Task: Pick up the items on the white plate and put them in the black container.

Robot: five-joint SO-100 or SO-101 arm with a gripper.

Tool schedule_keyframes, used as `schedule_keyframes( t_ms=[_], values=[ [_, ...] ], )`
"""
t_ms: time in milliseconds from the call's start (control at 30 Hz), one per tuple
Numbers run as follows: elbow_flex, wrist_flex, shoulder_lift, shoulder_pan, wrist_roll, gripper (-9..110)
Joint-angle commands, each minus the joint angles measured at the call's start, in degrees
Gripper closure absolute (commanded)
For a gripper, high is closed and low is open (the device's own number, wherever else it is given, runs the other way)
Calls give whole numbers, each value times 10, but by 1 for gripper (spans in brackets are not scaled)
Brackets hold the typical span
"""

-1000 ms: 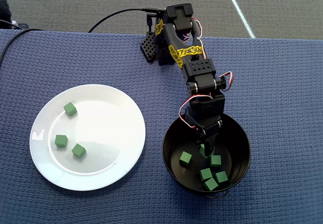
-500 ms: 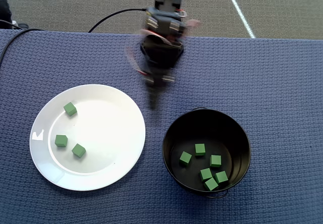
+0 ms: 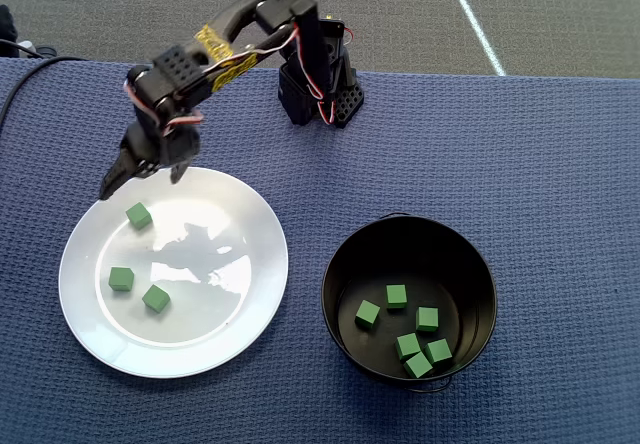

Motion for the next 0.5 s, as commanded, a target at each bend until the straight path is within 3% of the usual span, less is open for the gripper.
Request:
schedule_keyframes(
  t_ms=[0,133,467],
  values=[
    [-50,-27,-59,18,-6,56],
    [-126,20,-130,15,-14,58],
    [-156,10,-178,6,-36,65]
  ],
)
